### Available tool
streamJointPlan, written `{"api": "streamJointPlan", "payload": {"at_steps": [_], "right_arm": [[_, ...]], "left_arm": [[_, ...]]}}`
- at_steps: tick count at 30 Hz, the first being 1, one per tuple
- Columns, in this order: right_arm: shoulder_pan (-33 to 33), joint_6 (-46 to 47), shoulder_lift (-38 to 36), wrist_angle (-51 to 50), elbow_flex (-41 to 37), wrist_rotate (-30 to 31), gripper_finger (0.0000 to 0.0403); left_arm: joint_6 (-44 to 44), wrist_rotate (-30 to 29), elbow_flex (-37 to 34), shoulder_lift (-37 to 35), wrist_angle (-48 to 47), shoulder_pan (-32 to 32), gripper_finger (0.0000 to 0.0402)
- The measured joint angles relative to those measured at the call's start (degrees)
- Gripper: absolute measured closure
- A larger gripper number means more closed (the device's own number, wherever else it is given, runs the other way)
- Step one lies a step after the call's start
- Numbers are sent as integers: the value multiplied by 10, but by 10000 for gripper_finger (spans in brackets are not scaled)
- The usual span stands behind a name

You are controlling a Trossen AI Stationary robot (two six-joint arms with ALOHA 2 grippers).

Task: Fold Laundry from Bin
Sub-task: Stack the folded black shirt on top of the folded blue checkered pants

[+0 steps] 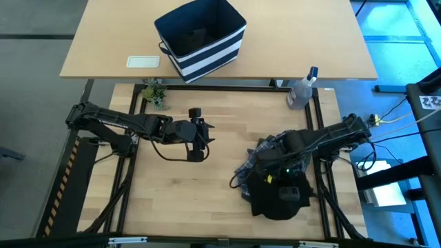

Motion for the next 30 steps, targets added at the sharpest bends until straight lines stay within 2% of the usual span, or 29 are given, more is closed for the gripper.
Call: {"api": "streamJointPlan", "payload": {"at_steps": [10,19,23,30], "right_arm": [[-1,-38,5,-1,-7,137,362],[-1,-34,5,0,-95,167,362],[-1,-20,5,-1,-120,204,362],[0,-3,5,-1,-122,312,358]], "left_arm": [[2,1,0,0,0,0,202],[3,2,0,0,-3,-13,202],[3,2,0,0,-3,-16,202],[1,2,0,0,-3,-16,202]]}}
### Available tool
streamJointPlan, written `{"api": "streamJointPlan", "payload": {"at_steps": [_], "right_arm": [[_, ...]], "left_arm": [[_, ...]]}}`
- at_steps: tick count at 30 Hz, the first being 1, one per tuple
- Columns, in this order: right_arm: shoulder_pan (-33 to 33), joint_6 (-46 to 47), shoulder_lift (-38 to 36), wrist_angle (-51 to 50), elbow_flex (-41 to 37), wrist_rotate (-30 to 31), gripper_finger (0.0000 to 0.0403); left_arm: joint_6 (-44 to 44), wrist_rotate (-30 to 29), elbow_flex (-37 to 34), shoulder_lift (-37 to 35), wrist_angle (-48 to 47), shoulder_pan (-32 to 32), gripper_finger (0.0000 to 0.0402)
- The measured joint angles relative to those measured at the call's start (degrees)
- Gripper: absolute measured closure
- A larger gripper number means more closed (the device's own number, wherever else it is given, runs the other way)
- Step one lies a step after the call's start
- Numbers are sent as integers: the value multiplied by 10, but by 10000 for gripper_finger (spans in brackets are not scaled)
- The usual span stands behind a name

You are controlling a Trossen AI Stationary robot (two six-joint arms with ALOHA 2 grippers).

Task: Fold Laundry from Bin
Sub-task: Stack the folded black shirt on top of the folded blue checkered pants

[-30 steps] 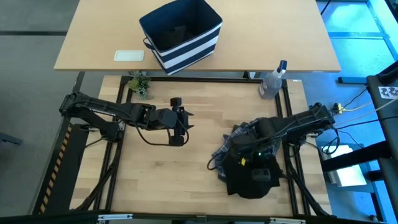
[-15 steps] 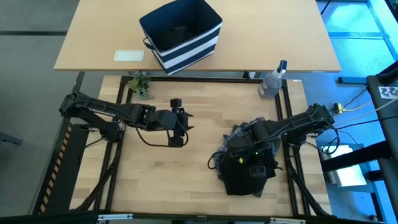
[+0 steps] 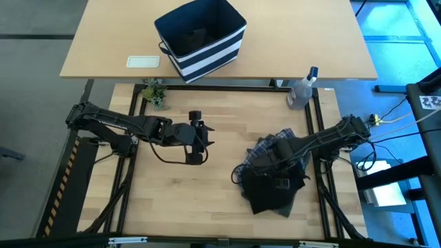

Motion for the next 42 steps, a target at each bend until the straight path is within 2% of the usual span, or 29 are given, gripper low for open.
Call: {"api": "streamJointPlan", "payload": {"at_steps": [6,11,17,26,29,34,42], "right_arm": [[0,1,0,0,0,82,350],[0,-23,0,0,0,84,344],[1,-25,-2,-1,0,89,275],[-10,-71,-3,0,0,191,153],[-22,-75,-3,0,0,200,122],[-32,-90,-3,0,0,217,95],[-35,-120,-3,-1,1,323,91]], "left_arm": [[-1,0,0,0,0,-3,202],[-1,0,0,0,0,-7,202],[-1,0,0,0,0,-7,202],[-6,15,0,0,0,-7,202],[-10,16,0,0,0,-7,202],[-12,29,0,0,-1,-7,202],[18,18,0,0,0,-3,202]]}}
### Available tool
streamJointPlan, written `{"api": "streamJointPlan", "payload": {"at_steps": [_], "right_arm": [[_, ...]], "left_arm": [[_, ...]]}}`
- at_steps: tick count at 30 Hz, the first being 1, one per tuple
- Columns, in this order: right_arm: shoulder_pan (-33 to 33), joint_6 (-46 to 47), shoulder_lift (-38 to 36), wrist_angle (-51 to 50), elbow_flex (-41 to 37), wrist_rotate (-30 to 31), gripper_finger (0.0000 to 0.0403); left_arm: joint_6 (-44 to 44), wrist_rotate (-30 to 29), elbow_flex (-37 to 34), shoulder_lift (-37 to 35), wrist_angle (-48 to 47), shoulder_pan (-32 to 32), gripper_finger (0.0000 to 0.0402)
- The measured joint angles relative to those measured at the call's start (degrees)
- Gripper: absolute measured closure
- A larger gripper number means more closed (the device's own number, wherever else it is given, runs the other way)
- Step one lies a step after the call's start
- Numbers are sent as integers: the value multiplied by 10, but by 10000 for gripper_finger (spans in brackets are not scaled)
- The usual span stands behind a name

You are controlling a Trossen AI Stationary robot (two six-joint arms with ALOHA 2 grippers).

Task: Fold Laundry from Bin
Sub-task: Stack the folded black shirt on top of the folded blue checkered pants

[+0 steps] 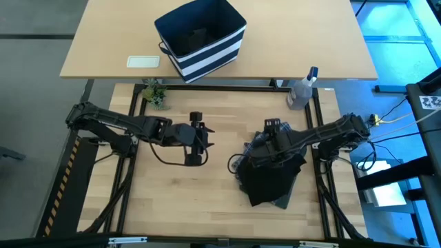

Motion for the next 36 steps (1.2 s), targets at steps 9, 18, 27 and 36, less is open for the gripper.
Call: {"api": "streamJointPlan", "payload": {"at_steps": [9,18,27,36], "right_arm": [[2,61,-3,1,79,-22,124],[73,135,-5,61,66,-110,331],[160,375,-71,113,-43,-22,396],[172,600,-169,143,-245,-38,399]], "left_arm": [[23,-6,0,0,0,19,202],[31,-6,0,0,-9,21,202],[30,-2,0,0,-10,19,202],[29,-1,0,0,-8,11,202]]}}
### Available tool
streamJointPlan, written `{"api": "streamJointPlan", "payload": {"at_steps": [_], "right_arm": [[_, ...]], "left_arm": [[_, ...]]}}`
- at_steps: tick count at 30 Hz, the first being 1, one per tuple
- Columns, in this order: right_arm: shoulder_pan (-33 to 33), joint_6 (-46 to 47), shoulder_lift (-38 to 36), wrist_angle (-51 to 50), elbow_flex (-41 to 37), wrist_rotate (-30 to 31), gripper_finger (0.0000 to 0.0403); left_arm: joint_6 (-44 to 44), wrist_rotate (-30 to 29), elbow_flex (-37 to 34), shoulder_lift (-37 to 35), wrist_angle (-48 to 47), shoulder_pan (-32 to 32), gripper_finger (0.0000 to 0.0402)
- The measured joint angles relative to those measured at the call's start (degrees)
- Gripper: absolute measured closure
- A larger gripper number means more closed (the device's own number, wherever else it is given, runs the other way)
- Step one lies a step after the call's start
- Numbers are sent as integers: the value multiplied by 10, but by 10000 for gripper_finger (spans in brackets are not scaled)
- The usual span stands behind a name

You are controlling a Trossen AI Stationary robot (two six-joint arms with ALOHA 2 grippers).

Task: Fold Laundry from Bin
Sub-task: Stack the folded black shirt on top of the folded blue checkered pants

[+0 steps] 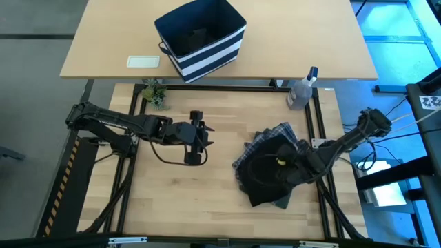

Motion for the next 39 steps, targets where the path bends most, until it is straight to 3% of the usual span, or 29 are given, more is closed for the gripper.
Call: {"api": "streamJointPlan", "payload": {"at_steps": [4,10,17,21,26,31,39], "right_arm": [[-27,41,-22,-9,-74,-29,400],[-88,32,-51,-8,-131,11,399],[-102,-14,-110,-1,-72,66,401],[-67,-66,-147,90,-35,127,401],[-71,-163,-116,236,-52,86,402],[-88,-192,-48,293,-65,20,402],[-80,-162,11,212,-66,-141,402]], "left_arm": [[-3,0,0,0,0,1,202],[-14,0,0,0,3,0,202],[-19,0,0,0,2,-4,202],[-19,0,0,0,2,-10,202],[-19,-1,0,0,6,-9,202],[-19,-1,0,0,10,-9,202],[-19,-1,0,0,9,-10,202]]}}
